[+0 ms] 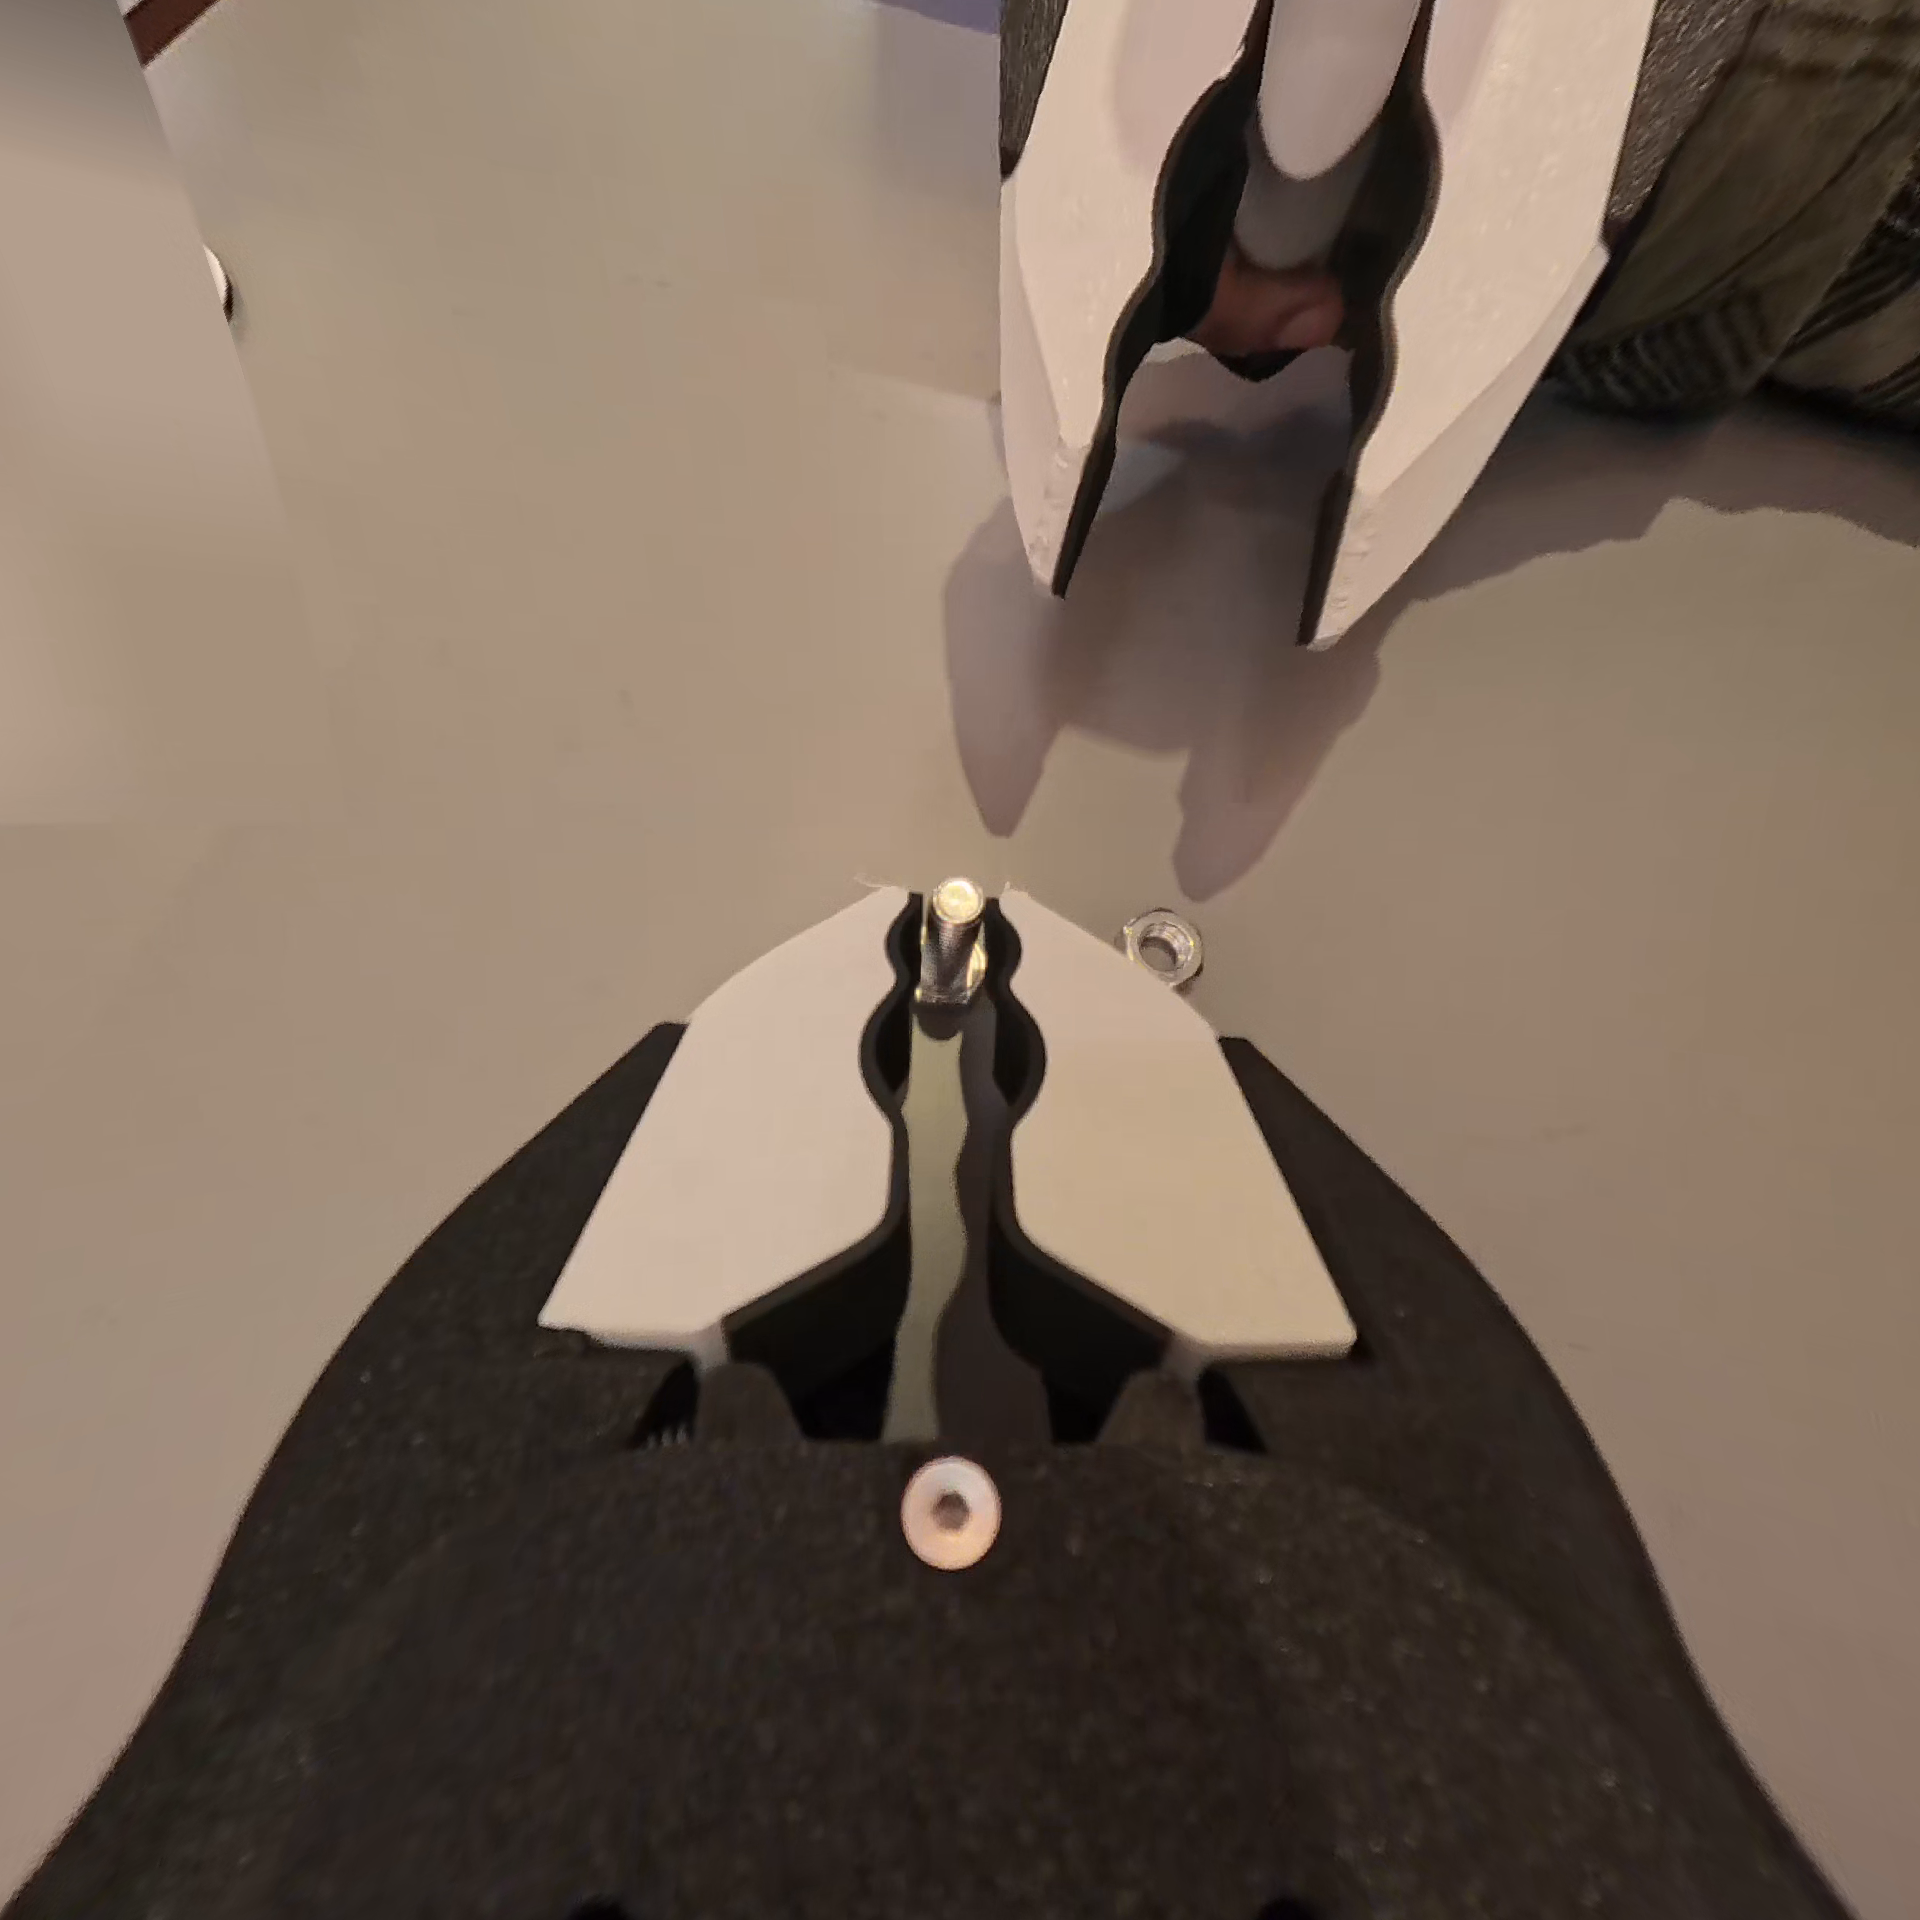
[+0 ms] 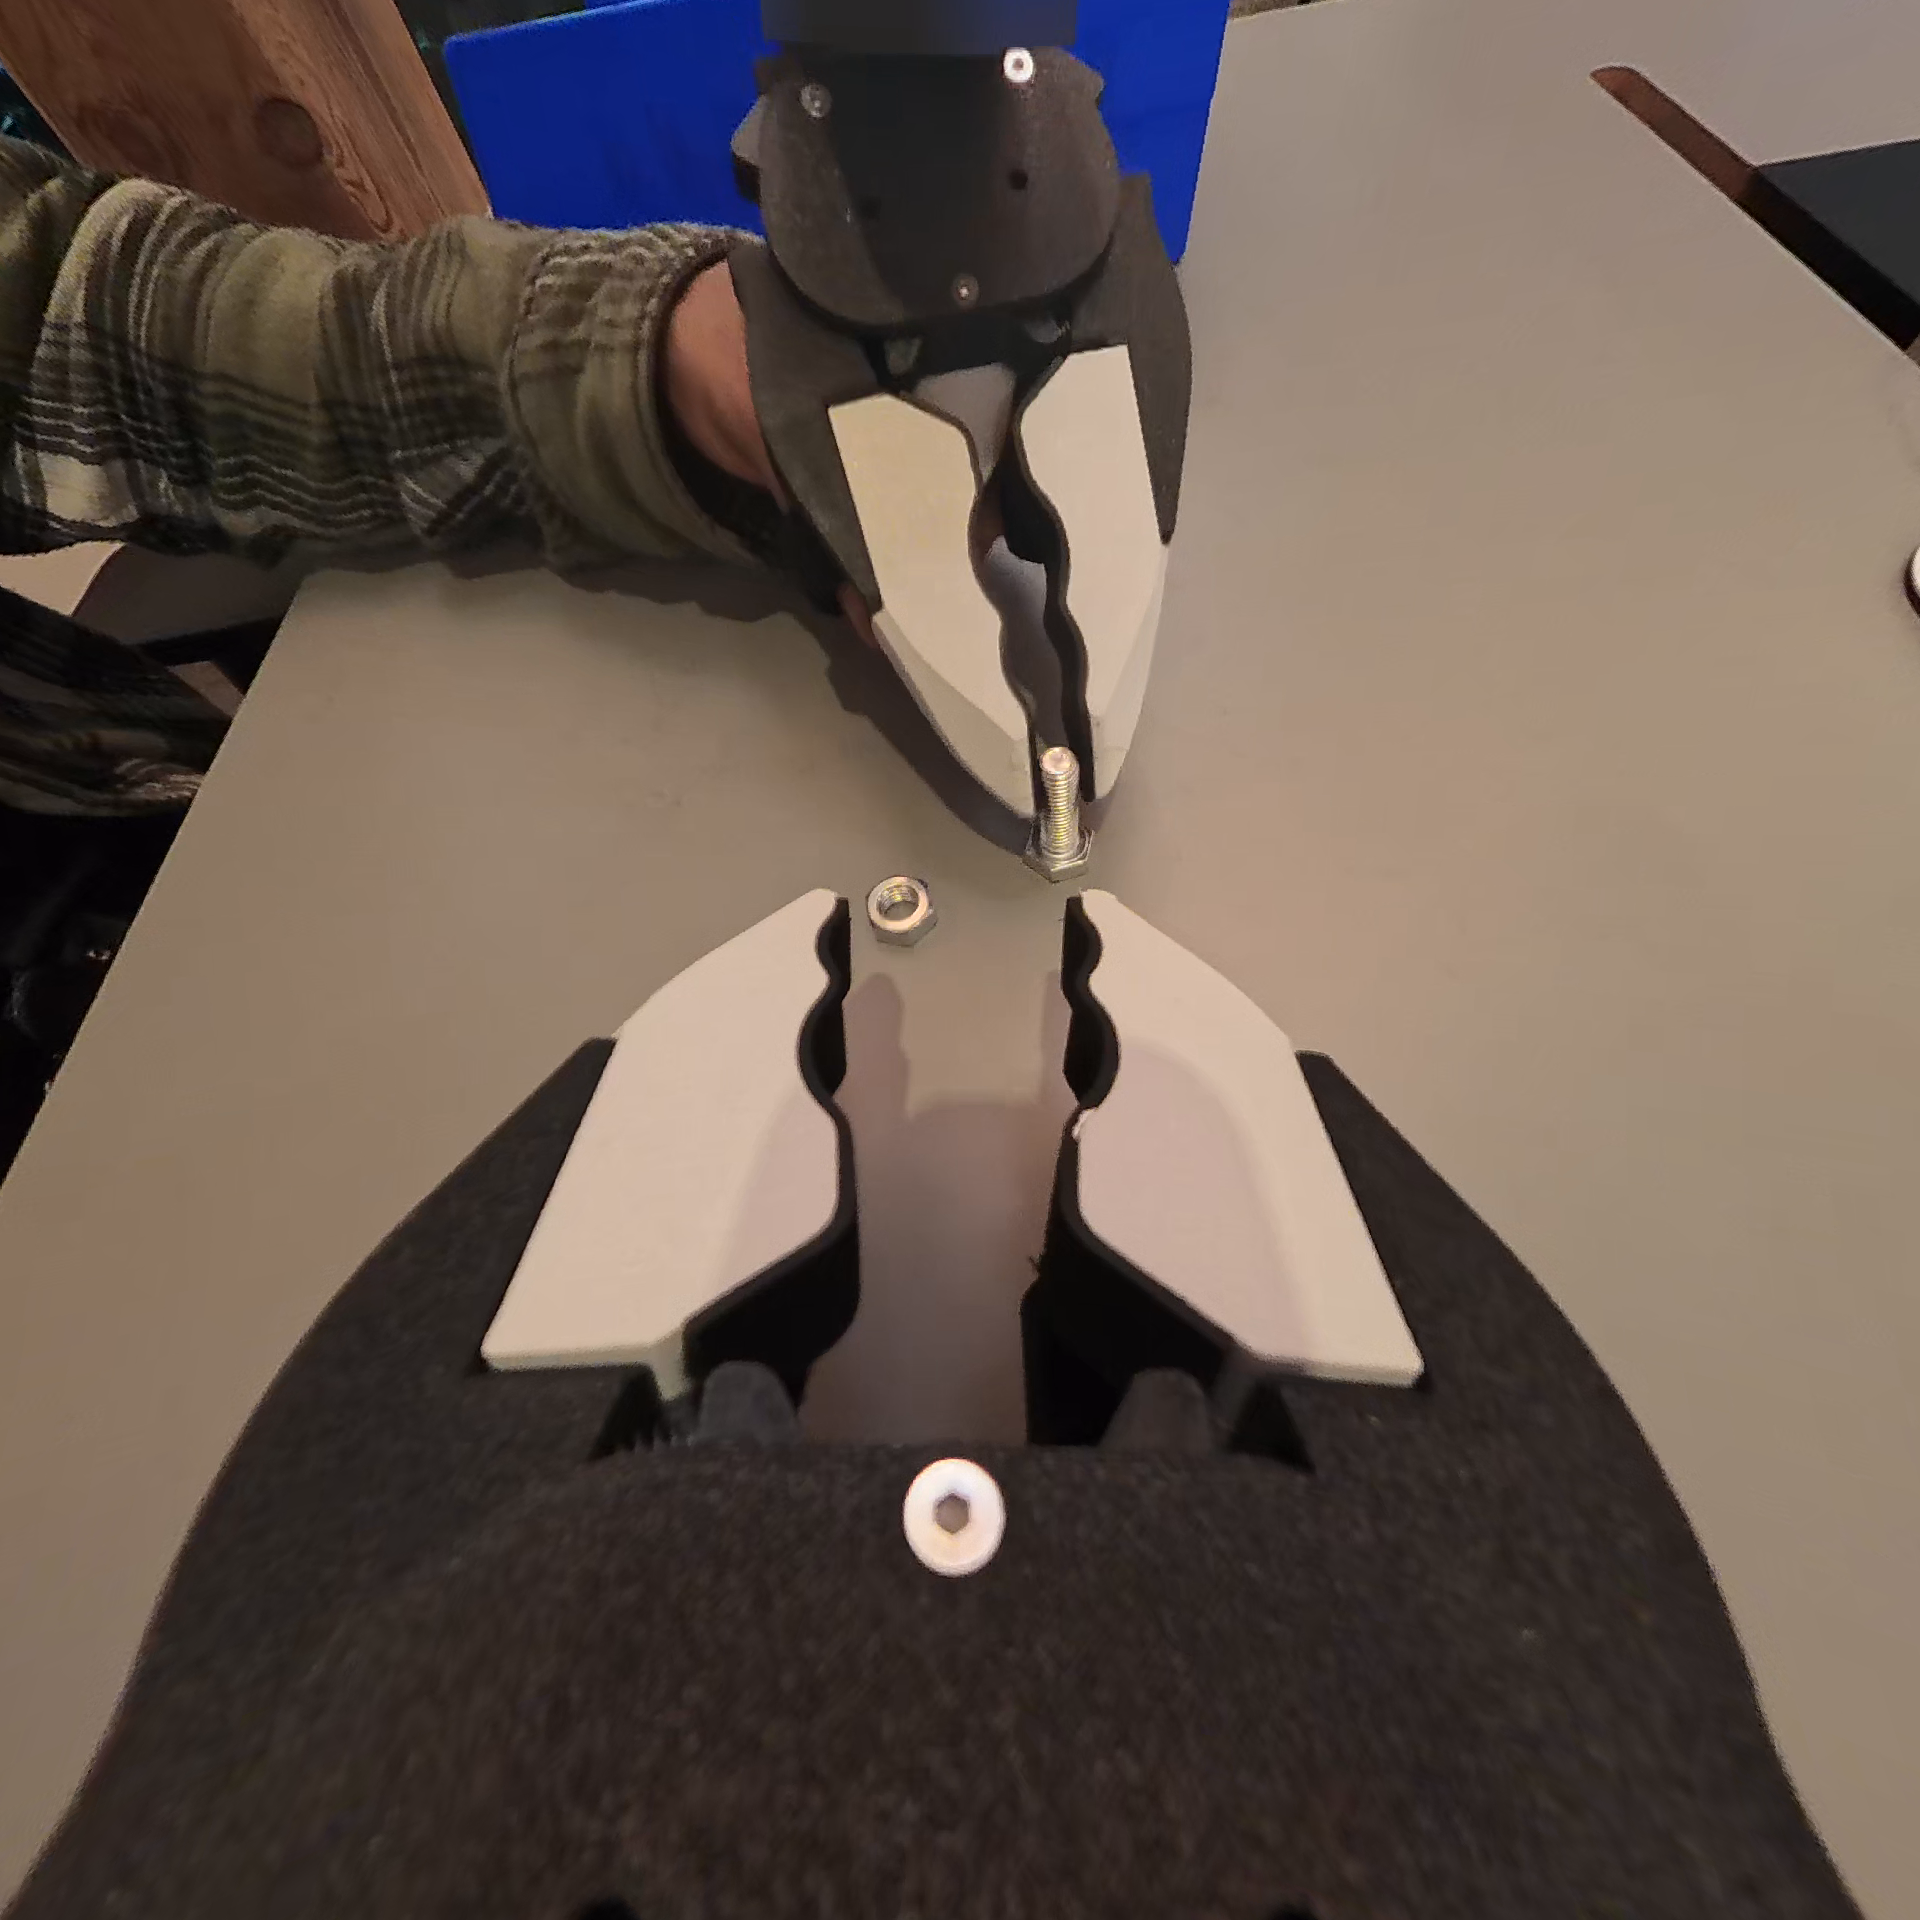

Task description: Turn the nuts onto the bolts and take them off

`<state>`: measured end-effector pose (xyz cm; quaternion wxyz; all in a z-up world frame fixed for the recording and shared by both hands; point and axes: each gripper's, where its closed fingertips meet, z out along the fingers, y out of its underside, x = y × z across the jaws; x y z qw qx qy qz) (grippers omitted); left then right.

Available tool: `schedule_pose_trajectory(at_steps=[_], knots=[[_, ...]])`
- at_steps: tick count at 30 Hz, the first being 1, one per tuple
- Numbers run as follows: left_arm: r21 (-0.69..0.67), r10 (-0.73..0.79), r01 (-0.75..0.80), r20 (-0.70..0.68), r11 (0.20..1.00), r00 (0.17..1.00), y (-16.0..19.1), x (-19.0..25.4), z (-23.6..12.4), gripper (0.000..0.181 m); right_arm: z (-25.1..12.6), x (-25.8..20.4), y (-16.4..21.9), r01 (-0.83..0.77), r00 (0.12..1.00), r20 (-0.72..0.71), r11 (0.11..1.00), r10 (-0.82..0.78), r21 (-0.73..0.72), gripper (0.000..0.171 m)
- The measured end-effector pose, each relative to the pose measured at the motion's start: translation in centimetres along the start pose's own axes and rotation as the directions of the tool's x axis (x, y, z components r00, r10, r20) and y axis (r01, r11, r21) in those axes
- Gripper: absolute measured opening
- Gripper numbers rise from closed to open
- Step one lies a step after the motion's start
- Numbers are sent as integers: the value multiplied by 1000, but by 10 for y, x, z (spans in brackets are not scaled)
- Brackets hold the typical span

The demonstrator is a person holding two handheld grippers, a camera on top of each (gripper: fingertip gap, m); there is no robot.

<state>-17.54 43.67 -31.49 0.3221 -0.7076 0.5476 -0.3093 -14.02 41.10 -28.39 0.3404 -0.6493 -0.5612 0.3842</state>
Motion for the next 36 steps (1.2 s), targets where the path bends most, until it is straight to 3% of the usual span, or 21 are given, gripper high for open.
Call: schedule_pose_trajectory(at_steps=[4, 9, 19, 23, 28, 36], knots=[[11, -4, 4, 6, 1000, 1000, -2, -1, -3, 18, 3, 4, -3, 6, 1000, -12, 1000, -6, -16, 39], [69, -25, 25, 2, 997, 1000, -5, -6, -32, 27, 19, 10, -11, 32, 999, -11, 998, -33, -62, 35], [83, -49, 49, -2, 995, 999, 9, -13, -59, 26, 57, 20, -5, 46, 999, 21, 988, -44, -148, 29], [73, -45, 45, 0, 996, 999, 10, -12, -55, 26, 63, 22, -4, 39, 999, 34, 989, -35, -141, 10], [115, -58, 59, -12, 992, 998, 4, -10, -52, 29, 58, 22, -10, 24, 999, 40, 994, -19, -105, 9], [210, -78, 93, -79, 973, 994, -14, 4, -38, 40, 28, 12, -58, 14, 996, 83, 1000, -15, 17, 9]])
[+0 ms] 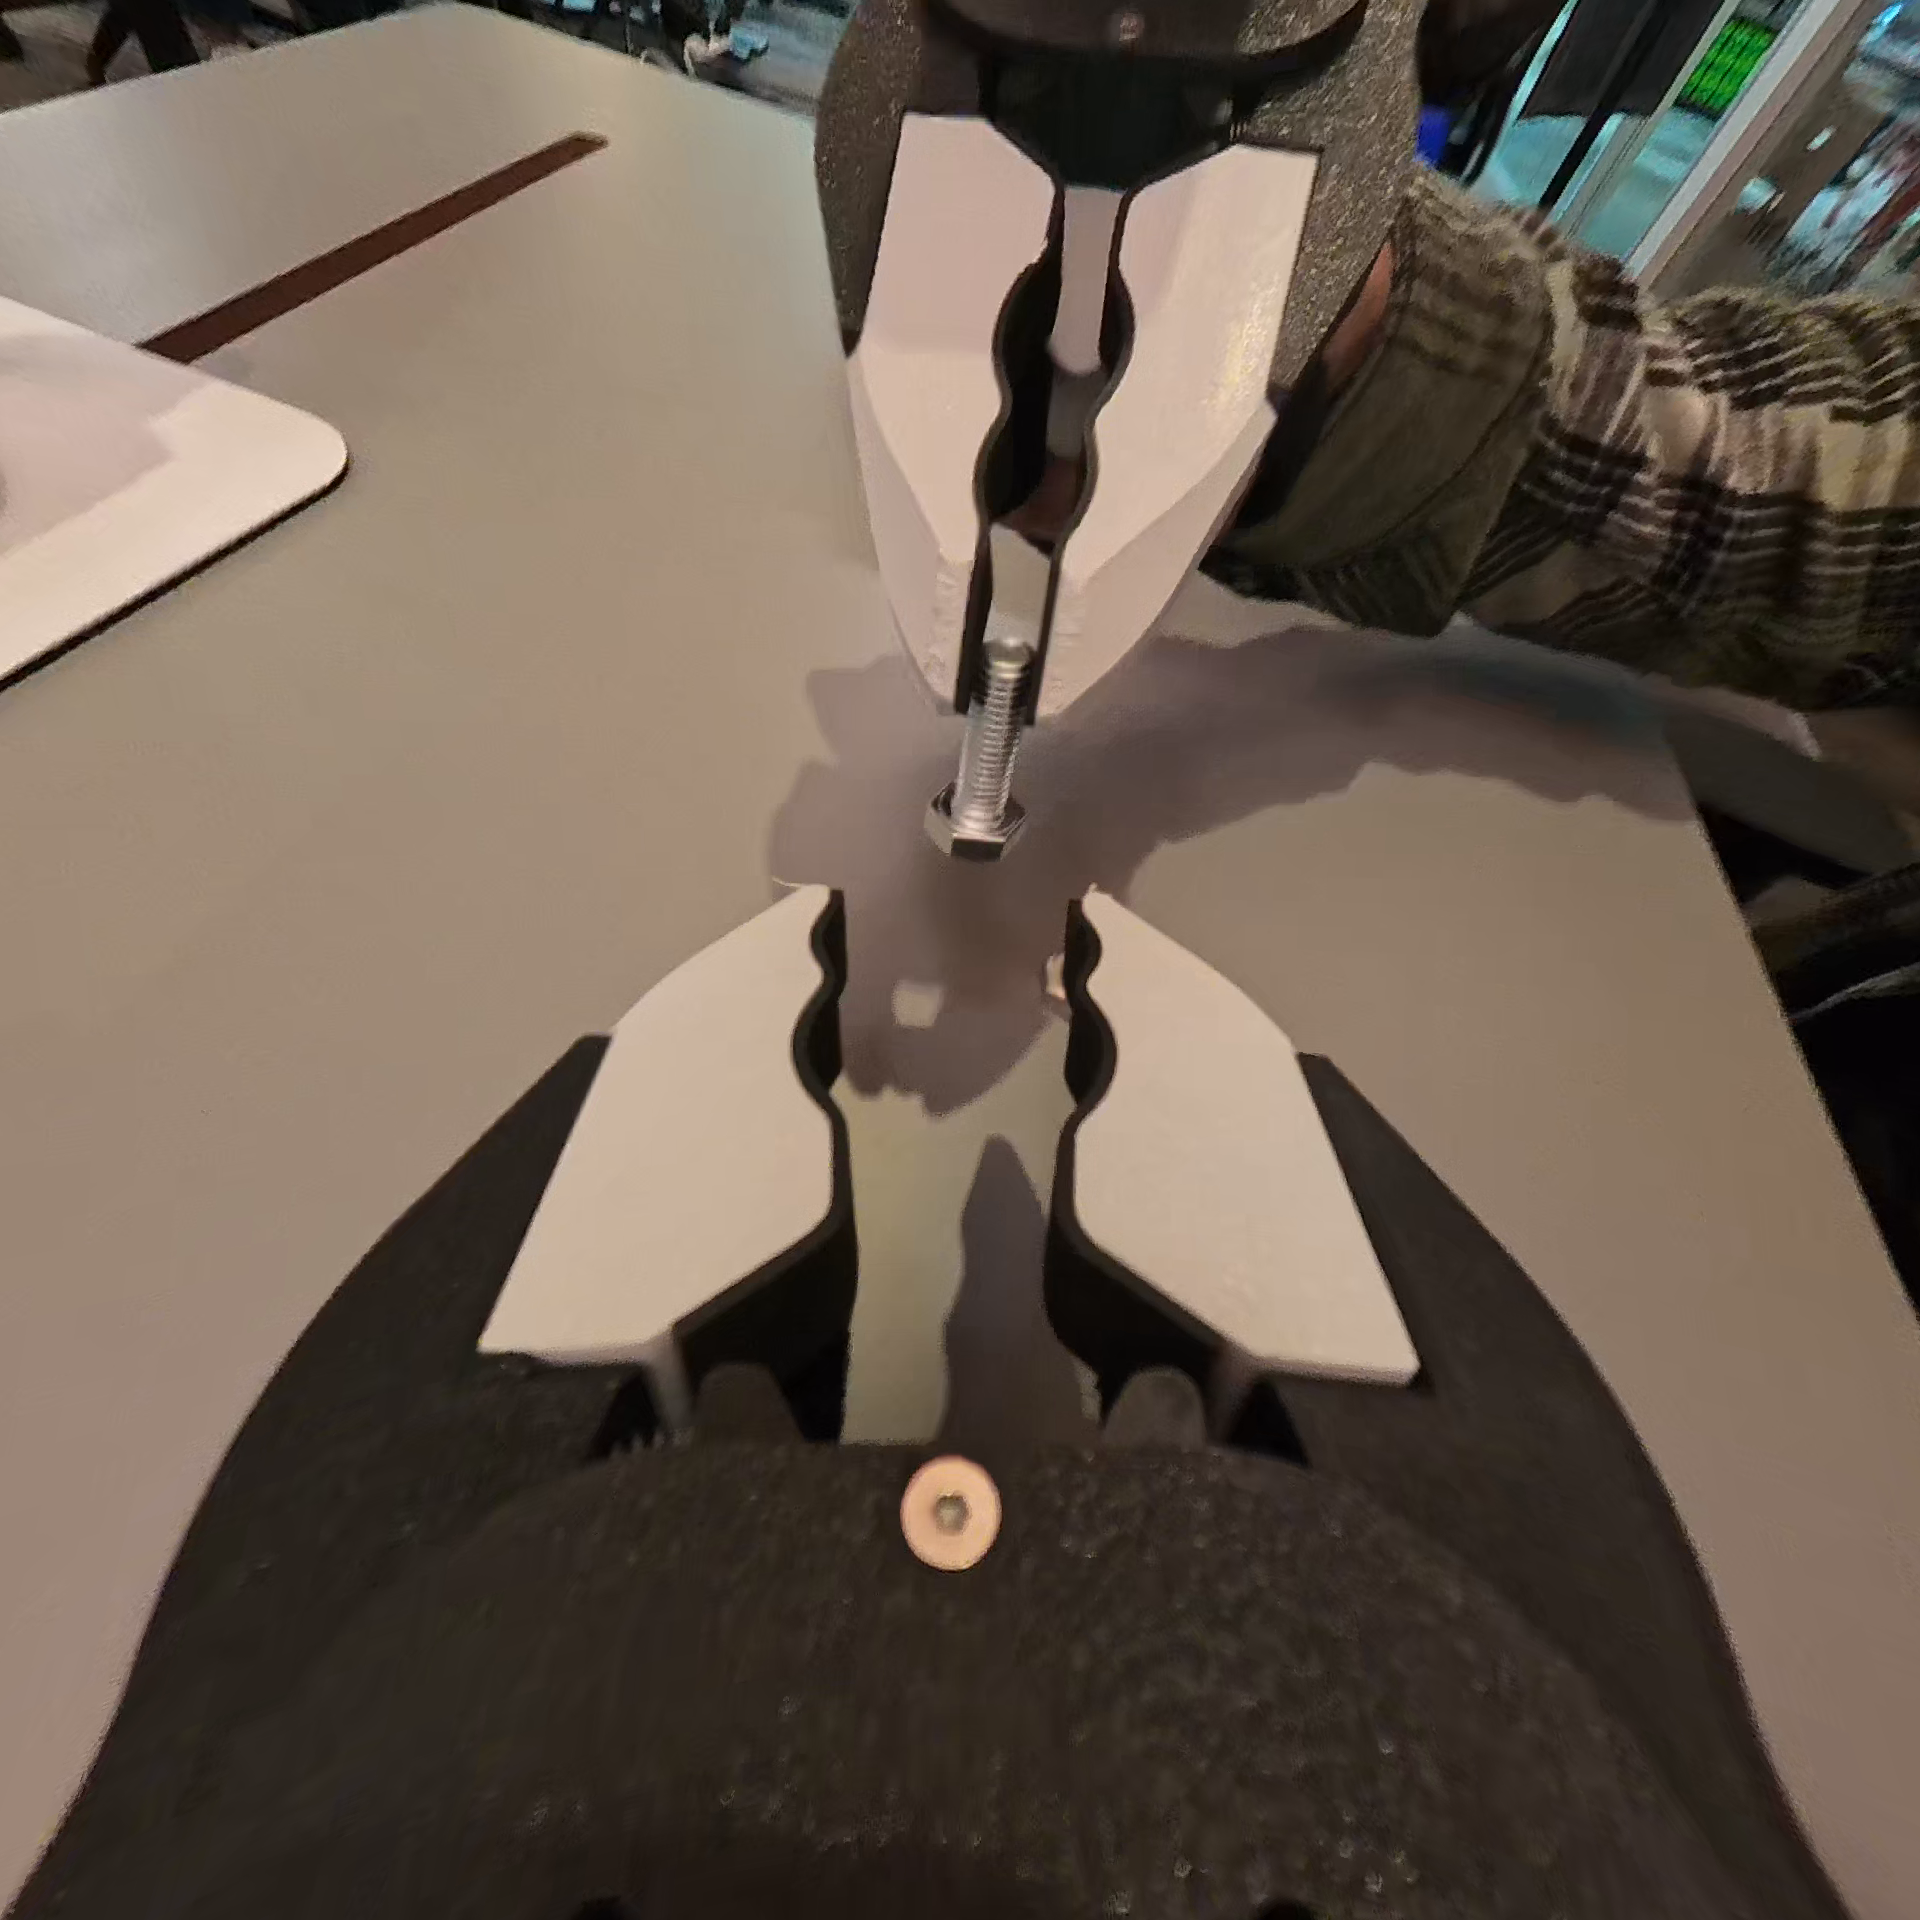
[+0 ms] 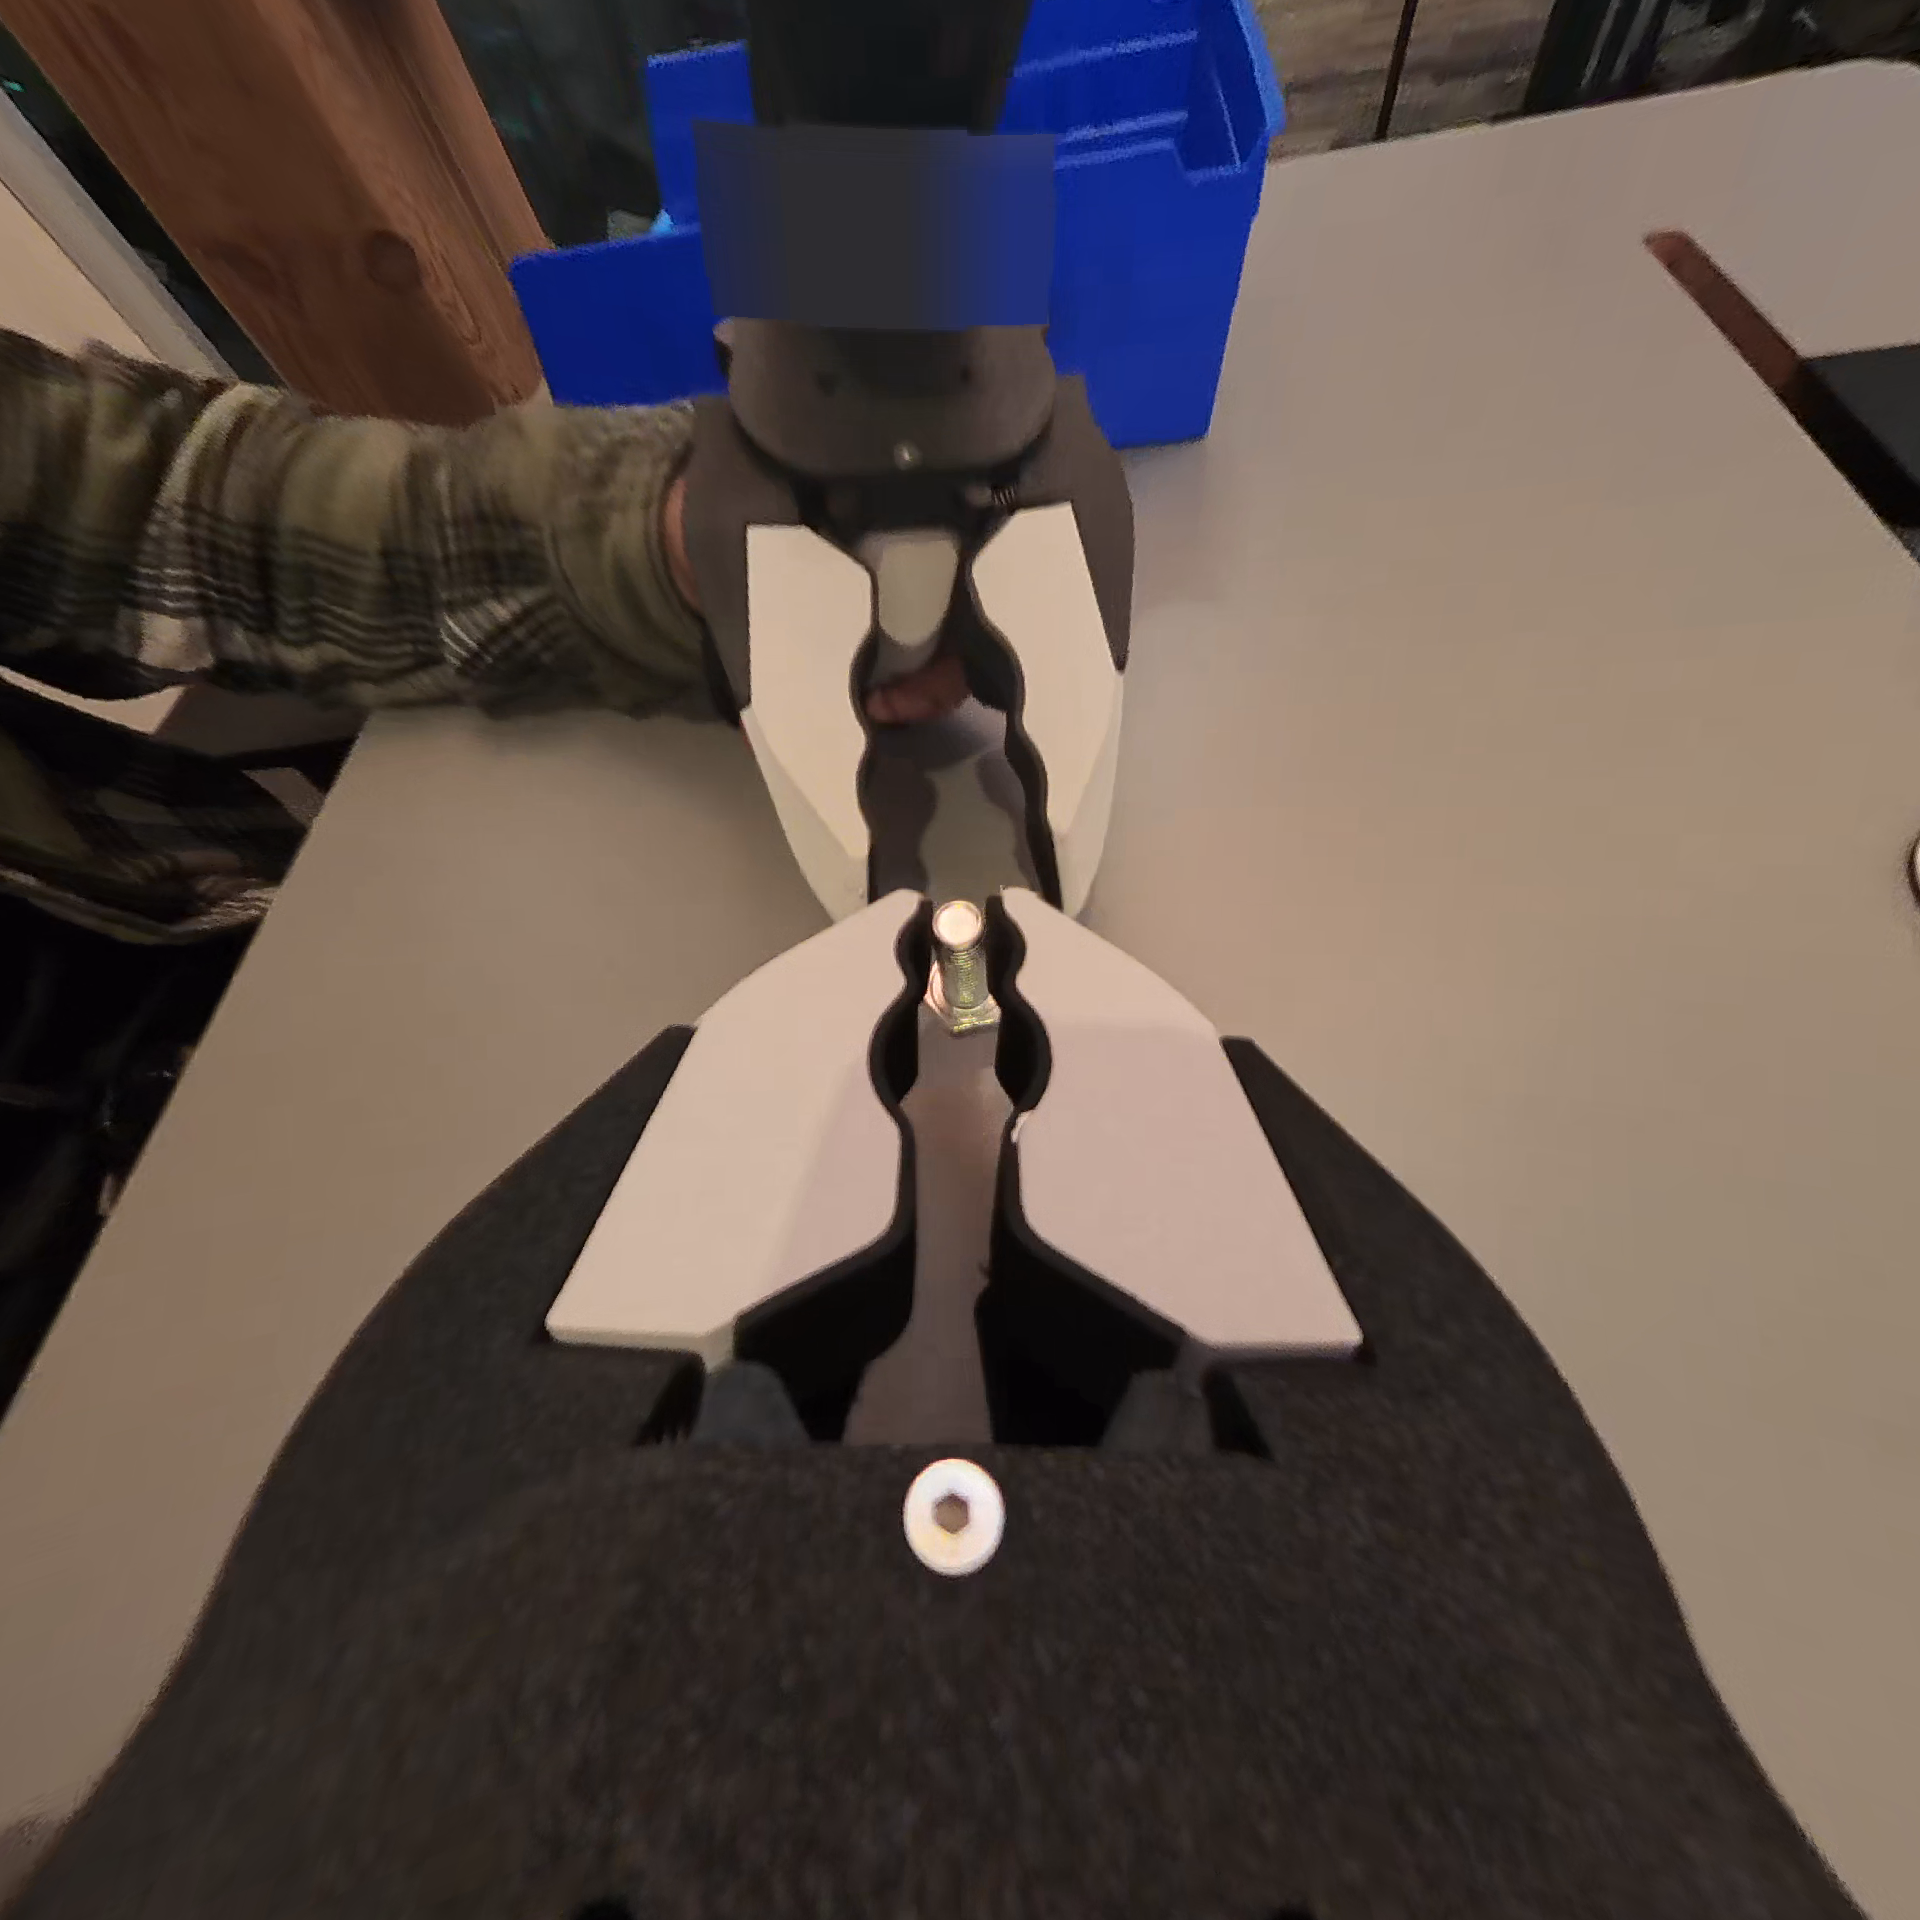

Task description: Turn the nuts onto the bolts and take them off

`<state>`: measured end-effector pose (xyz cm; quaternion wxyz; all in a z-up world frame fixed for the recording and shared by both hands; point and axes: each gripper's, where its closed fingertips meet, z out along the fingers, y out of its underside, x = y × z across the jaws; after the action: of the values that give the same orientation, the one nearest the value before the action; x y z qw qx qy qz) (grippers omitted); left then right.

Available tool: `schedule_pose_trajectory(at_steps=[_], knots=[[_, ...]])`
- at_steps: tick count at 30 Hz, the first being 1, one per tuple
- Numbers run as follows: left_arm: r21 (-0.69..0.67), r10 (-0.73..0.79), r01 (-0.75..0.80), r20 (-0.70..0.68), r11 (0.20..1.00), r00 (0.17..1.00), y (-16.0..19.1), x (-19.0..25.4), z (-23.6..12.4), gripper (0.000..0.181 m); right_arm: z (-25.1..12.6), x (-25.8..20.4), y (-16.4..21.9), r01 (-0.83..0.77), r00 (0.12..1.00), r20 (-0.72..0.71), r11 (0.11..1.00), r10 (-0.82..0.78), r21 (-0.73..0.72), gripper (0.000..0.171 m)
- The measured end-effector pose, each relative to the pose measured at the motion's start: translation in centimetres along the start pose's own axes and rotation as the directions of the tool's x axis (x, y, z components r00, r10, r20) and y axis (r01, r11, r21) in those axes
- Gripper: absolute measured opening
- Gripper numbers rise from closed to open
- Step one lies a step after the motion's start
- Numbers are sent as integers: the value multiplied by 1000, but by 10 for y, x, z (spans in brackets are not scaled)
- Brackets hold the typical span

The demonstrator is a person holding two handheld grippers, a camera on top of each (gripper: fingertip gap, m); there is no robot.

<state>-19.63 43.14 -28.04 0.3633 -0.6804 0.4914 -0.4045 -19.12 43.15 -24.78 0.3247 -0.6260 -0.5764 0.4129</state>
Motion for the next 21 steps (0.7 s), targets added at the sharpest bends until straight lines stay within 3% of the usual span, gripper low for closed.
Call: schedule_pose_trajectory(at_steps=[5, 21], knots=[[118, -17, 23, -59, 993, 998, -18, 11, 2, 39, -3, -6, -12, -3, 1000, 25, 999, 2, 44, 9], [178, 4, 12, -90, 984, 996, -27, 19, 3, 29, -3, -12, -23, -24, 998, 68, 994, 17, 106, 9]])
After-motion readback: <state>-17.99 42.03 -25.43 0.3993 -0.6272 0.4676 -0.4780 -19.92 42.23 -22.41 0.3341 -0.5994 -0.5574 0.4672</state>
